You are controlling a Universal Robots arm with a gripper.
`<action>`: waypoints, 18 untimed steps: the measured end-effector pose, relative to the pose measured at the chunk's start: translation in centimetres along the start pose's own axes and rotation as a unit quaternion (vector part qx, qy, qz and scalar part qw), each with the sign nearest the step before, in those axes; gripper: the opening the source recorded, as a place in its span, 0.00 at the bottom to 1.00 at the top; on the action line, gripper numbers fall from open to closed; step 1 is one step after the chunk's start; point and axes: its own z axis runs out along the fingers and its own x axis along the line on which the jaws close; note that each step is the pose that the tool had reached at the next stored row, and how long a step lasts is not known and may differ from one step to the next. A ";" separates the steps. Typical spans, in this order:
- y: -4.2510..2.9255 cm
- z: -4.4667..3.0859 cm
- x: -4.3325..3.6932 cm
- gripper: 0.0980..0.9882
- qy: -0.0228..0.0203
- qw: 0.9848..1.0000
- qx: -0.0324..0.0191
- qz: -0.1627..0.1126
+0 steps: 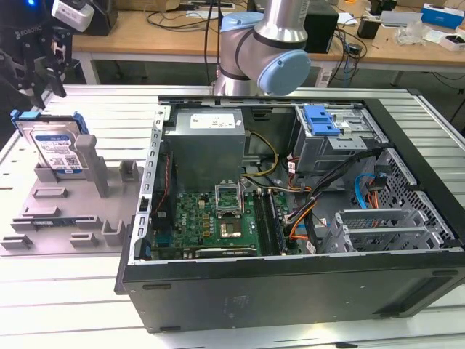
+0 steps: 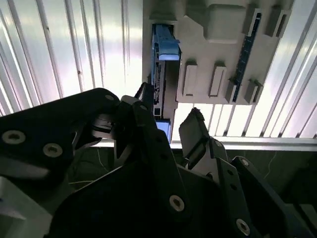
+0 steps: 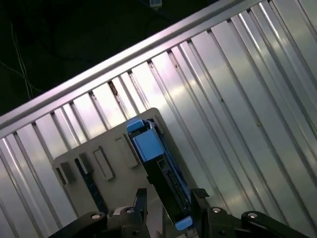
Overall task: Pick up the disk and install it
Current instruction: 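Pick up the disk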
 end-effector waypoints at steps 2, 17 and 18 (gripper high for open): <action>0.00 0.03 0.00 0.43 -0.001 1.000 0.005 -0.026; 0.00 0.20 -0.01 0.43 -0.009 0.995 0.030 -0.091; 0.00 0.20 -0.01 0.43 -0.009 0.995 0.030 -0.092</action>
